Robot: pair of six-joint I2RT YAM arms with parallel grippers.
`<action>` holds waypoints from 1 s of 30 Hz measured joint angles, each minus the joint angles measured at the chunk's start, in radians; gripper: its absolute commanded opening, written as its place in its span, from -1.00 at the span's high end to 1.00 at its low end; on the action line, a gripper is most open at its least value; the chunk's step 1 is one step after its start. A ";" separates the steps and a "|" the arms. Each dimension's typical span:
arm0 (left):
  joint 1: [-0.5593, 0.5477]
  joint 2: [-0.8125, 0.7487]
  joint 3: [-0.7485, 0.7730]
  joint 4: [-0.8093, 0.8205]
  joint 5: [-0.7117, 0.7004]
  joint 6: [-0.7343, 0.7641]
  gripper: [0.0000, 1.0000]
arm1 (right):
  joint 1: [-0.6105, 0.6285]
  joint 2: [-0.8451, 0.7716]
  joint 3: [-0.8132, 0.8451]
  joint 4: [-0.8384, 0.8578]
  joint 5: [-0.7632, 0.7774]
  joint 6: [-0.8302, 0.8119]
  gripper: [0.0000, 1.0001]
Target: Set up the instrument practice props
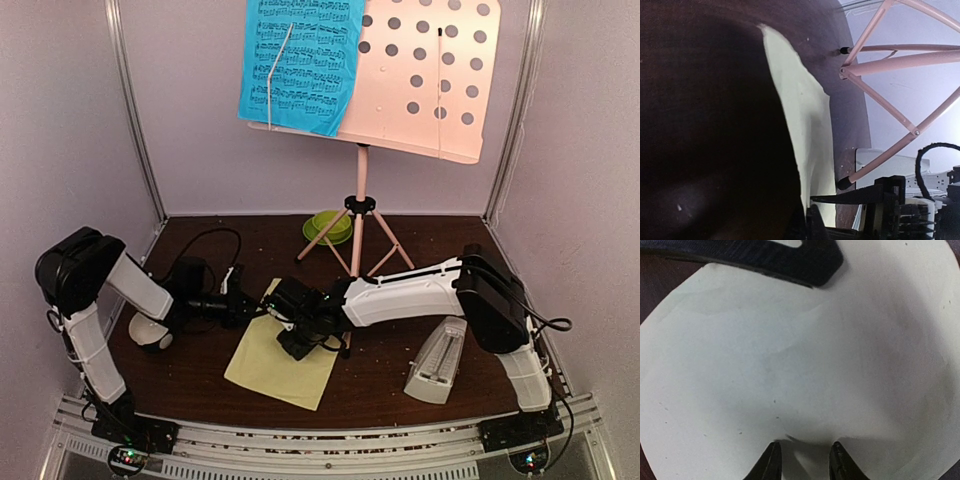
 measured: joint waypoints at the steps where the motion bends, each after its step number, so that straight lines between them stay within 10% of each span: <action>1: 0.000 -0.014 0.000 -0.031 -0.006 0.013 1.00 | 0.000 -0.003 0.000 -0.002 0.000 -0.002 0.17; 9: 0.000 -0.433 0.175 -0.614 -0.177 0.259 1.00 | 0.000 -0.146 -0.001 -0.030 0.003 0.047 -0.47; 19: -0.019 -0.814 0.520 -1.279 -0.552 0.565 1.00 | -0.005 -0.531 -0.118 0.108 -0.111 0.303 -0.72; 30: -0.353 -0.804 0.446 -1.398 -0.825 0.560 1.00 | -0.070 -0.621 -0.297 0.212 -0.198 0.716 -1.00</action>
